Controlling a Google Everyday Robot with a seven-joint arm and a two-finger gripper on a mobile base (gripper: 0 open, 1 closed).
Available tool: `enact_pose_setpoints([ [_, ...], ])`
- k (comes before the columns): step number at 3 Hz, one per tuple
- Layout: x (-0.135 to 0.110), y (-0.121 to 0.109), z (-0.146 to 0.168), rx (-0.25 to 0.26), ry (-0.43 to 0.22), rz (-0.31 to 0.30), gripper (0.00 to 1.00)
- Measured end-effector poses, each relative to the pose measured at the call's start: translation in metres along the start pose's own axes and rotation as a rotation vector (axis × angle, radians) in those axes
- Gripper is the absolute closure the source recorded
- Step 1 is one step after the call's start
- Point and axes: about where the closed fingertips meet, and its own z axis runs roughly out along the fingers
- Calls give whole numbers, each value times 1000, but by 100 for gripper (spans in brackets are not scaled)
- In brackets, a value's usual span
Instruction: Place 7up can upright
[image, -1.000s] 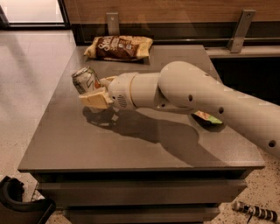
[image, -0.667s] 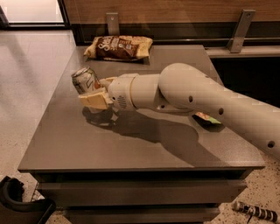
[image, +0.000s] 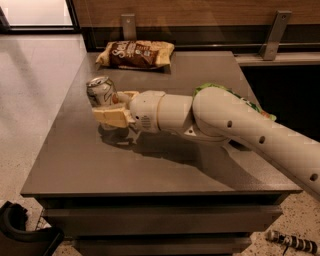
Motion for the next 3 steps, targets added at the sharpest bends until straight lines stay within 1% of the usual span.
enact_pose_setpoints([
  [1, -5, 4, -7, -4, -51, -5, 100],
  [2, -6, 6, -16, 10, -73, -33, 100],
  [3, -2, 5, -18, 18, -75, -41, 100],
])
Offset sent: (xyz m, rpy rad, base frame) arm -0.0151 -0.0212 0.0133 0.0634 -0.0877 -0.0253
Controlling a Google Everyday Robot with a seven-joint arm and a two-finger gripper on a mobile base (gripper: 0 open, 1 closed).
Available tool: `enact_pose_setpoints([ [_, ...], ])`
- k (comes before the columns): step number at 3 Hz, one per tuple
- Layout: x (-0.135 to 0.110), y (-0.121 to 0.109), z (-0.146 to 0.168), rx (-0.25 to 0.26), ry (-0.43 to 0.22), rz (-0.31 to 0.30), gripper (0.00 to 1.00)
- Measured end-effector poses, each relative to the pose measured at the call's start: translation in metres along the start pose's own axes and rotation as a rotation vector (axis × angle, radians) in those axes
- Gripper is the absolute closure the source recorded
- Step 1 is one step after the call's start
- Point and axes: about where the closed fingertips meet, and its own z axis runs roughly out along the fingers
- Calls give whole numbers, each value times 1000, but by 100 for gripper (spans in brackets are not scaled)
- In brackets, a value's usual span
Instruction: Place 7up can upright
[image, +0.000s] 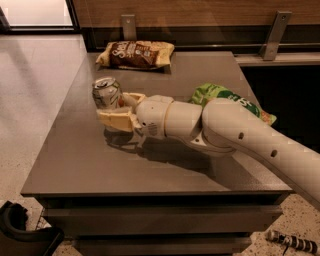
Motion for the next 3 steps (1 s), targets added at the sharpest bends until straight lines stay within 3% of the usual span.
enact_pose_setpoints([
  [3, 45, -11, -9, 70, 56, 35, 100],
])
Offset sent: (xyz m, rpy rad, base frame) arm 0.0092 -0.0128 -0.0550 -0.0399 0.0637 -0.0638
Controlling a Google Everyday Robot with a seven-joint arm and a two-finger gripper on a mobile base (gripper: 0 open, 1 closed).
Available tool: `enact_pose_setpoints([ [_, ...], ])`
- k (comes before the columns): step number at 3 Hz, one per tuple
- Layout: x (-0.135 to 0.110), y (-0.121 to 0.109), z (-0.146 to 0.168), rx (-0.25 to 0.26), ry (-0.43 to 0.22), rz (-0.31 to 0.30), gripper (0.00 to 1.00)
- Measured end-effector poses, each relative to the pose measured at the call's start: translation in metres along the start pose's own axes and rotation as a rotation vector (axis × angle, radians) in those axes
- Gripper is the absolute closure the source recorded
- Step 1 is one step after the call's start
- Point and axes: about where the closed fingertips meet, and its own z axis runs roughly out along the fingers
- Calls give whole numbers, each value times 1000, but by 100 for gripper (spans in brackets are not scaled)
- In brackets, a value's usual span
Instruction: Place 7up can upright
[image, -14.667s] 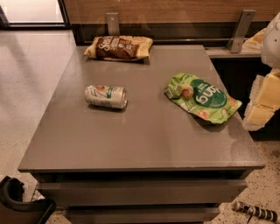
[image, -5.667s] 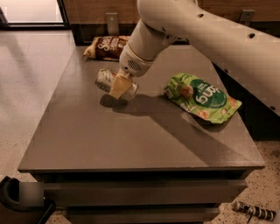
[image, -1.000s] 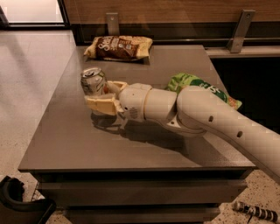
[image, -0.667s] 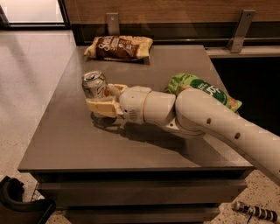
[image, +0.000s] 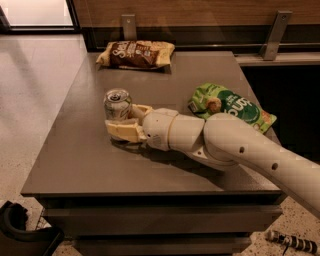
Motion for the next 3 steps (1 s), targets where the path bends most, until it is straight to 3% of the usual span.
enact_pose_setpoints([
  [1, -3, 0, 0, 0, 0, 0, 84],
  [2, -3, 1, 0, -1, 0, 0, 52],
  [3, -3, 1, 1, -2, 0, -1, 30],
])
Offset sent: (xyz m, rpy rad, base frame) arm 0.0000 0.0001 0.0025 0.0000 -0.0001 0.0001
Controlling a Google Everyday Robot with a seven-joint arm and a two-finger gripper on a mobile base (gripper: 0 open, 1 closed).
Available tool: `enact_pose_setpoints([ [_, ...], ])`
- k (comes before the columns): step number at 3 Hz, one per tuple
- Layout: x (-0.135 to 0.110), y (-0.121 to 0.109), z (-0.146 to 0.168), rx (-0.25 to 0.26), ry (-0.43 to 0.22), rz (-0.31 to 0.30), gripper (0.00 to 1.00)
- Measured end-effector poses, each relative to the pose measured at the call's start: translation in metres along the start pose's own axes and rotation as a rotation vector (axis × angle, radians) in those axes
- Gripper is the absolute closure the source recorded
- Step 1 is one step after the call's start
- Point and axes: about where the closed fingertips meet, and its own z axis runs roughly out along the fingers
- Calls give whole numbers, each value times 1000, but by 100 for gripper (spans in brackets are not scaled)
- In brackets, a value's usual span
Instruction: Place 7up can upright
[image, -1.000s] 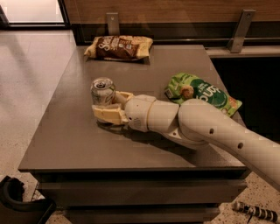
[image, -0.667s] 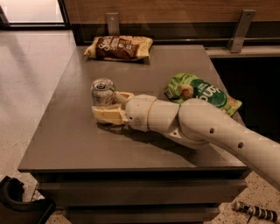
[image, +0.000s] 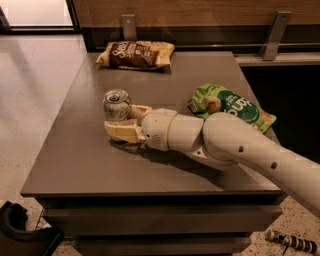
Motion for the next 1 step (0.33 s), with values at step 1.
enact_pose_setpoints([
  [1, 0, 0, 0, 0, 0, 0, 7],
])
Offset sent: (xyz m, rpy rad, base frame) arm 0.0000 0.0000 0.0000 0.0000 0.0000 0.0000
